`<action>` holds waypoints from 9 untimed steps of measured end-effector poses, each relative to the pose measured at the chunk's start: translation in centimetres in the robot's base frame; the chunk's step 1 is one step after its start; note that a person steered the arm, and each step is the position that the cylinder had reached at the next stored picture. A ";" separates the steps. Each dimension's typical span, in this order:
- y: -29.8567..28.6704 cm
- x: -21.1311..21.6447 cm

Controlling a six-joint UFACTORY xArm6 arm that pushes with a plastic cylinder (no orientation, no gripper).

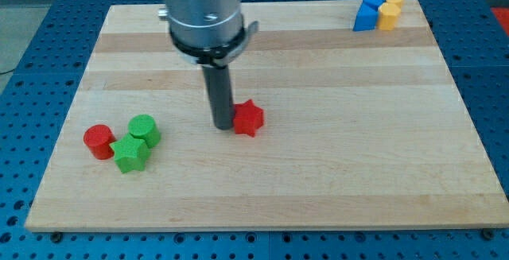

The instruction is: Push the red star towards the bottom right side of the board

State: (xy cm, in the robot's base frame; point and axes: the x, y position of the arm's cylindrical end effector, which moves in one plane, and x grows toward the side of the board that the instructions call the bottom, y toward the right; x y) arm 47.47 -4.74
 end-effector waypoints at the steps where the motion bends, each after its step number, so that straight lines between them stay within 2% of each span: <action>1: 4.3 0.0; 2: 8.5 0.0; 3: 8.7 -4.0; 4: 11.8 -4.5; 5: 12.5 -1.6; 7: 8.9 0.9; 8: 9.3 2.5; 9: 13.2 3.6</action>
State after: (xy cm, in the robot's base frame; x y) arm 51.07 8.46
